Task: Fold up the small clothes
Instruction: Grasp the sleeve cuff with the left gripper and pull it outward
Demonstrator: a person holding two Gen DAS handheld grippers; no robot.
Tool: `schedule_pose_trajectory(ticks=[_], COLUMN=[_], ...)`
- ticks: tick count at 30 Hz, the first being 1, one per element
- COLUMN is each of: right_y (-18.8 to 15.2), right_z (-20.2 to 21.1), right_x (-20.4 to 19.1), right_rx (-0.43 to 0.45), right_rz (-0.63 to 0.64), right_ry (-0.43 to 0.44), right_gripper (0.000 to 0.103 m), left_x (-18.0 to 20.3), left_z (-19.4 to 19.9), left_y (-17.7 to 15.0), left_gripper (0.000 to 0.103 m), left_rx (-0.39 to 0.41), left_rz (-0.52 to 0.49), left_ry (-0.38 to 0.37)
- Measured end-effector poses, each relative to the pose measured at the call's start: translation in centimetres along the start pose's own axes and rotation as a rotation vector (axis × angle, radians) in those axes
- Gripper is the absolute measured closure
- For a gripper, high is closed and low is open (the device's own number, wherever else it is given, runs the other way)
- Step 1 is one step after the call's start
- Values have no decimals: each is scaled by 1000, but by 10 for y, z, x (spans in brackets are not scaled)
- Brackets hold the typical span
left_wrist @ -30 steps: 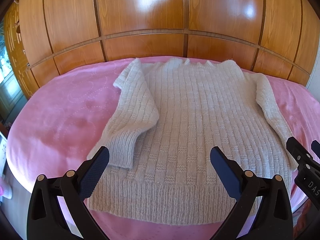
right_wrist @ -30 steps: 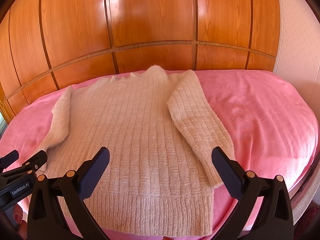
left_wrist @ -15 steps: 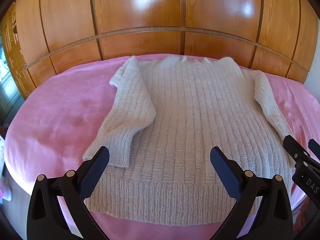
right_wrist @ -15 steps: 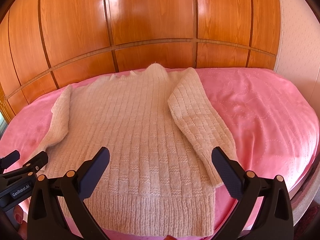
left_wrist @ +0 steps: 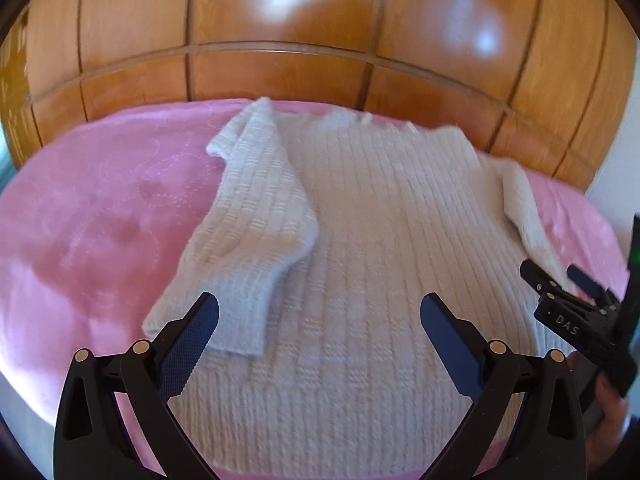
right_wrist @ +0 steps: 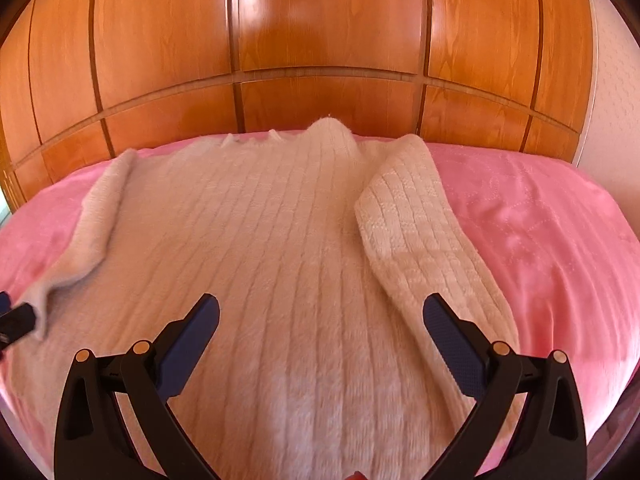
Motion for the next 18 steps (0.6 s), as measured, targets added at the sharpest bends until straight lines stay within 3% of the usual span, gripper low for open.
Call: schedule_pose_trajectory(ticks=[6, 9, 12, 14, 16, 18], right_y=[3, -1, -3, -5, -8, -9], right_z=[-39, -53, -52, -51, -49, -47], right_x=[-6, -6, -7, -10, -11, -10], right_rx=[-40, -92, -80, -76, -67, -63], right_rz=[8, 1, 8, 22, 29, 27], right_ry=[-43, -46, -57, -70, -79, -79], right_gripper=[2, 2, 2, 2, 2, 2], left_x=[-50, -68, -86, -90, -88, -85], left_z=[-8, -21, -38, -43, -45, -46], left_y=[11, 16, 16, 16, 15, 16], left_gripper=[4, 32, 43, 49, 69, 81], left_rx=[26, -11, -72, -70, -67, -78], left_rz=[114, 124, 174, 164, 138, 105], left_ry=[28, 63, 33, 43, 61, 48])
Point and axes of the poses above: each gripper's, at about its wrist camera, not at the fingertips, and z roughly against the way its jaws point, x to its right, y to its top, the point moved 1 cm from there along -z, roughly the way its jaws point, and after that the axes turned 15 degrees about -y, right-handed, at the moved point
